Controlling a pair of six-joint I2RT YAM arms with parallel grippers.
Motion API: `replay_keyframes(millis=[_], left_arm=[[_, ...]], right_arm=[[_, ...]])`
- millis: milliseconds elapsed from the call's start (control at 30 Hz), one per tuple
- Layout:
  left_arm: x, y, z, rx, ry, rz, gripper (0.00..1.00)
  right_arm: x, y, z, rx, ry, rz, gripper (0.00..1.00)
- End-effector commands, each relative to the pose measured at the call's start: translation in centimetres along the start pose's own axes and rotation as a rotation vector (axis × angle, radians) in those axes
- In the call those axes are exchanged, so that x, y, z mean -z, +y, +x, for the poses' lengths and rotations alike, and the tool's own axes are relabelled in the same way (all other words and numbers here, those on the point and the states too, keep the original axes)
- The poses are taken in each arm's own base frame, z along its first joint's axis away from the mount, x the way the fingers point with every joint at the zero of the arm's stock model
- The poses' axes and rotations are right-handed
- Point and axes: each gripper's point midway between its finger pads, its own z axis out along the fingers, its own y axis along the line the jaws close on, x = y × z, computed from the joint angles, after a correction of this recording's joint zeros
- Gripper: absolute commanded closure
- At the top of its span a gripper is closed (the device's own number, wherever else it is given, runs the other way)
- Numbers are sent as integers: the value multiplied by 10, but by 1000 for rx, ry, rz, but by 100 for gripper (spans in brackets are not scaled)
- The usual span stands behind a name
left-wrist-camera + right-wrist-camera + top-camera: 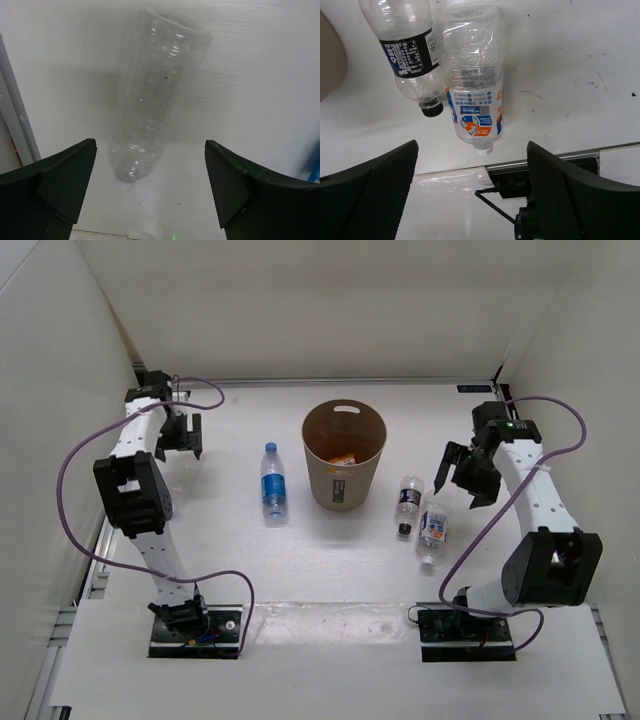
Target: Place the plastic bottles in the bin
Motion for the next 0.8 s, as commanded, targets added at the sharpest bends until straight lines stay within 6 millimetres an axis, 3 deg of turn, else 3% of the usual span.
replay_keyframes(millis=[0, 133, 333, 533, 700, 767], left_arm=[[0, 18, -11, -9, -14, 18, 0], [-5, 30, -6, 13, 3, 60, 0], [-13, 3, -6, 0, -24, 221, 0], [-18, -5, -13, 4, -39, 261, 0], [-28, -14, -7, 16, -29, 299, 0], [-37, -22, 5, 22, 5, 332, 3]], right_arm=[[10, -5, 0, -33, 13, -28, 10], [19, -14, 0, -57, -2, -26, 10], [16, -20, 7, -92, 18, -24, 10], [7, -15, 5, -91, 46, -24, 10], [6, -9, 0, -55, 60, -16, 10], [9, -8, -3, -36, 59, -13, 10]])
